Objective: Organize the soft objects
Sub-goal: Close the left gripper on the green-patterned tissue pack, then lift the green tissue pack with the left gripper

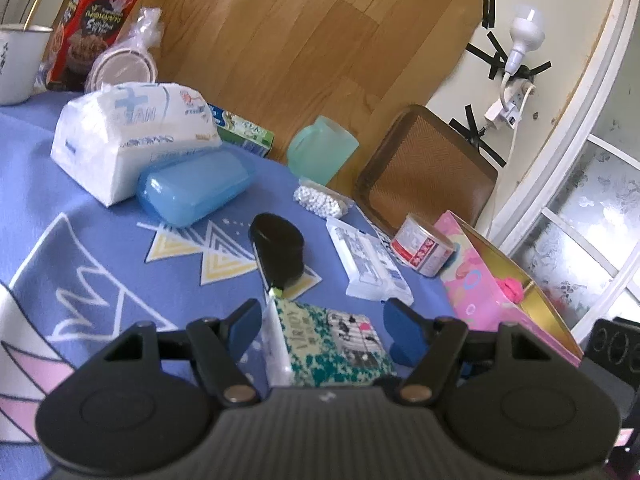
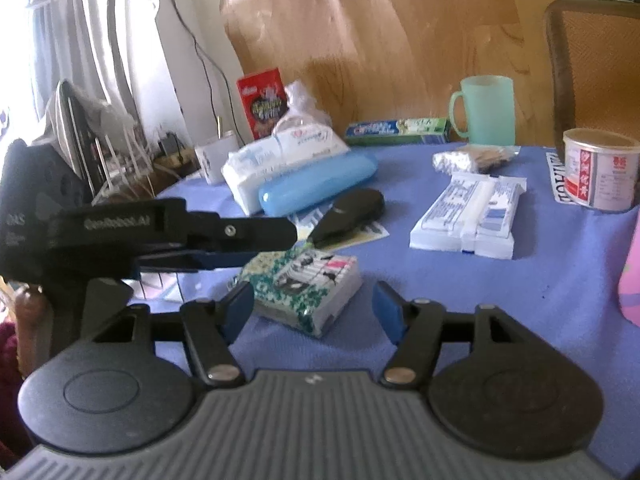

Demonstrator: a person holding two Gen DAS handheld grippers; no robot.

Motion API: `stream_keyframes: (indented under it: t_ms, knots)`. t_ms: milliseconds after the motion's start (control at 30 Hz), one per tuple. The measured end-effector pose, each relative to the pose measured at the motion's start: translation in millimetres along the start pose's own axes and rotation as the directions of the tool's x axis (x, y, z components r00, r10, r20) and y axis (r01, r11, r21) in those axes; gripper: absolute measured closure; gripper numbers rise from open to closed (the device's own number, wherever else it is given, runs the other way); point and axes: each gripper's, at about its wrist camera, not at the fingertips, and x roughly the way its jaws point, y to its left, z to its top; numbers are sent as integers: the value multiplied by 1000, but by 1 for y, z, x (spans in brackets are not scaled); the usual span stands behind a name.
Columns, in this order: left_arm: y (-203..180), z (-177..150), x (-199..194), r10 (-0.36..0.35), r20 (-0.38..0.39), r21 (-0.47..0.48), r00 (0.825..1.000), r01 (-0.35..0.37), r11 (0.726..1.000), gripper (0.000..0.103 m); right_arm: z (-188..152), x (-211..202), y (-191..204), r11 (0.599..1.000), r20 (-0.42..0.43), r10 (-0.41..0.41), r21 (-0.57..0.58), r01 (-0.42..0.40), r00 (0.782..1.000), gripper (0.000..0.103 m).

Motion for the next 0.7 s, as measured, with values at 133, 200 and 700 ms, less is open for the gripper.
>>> stream_keyframes:
  t_ms: [133, 200, 700]
  knots:
    - [-2, -3, -1, -17, -5, 16, 1000, 17, 1000, 35, 0, 6, 1, 1000, -35, -10, -13, 9, 999, 35]
    - [-4, -3, 0, -20, -8, 26, 1000, 20, 999, 35, 0, 7, 2, 1000, -44, -16, -16, 15, 999, 35]
    - [-20, -8, 14, 22, -73, 120, 997, -13, 993, 37, -3, 18, 27, 980, -75, -120, -169, 106, 990, 34]
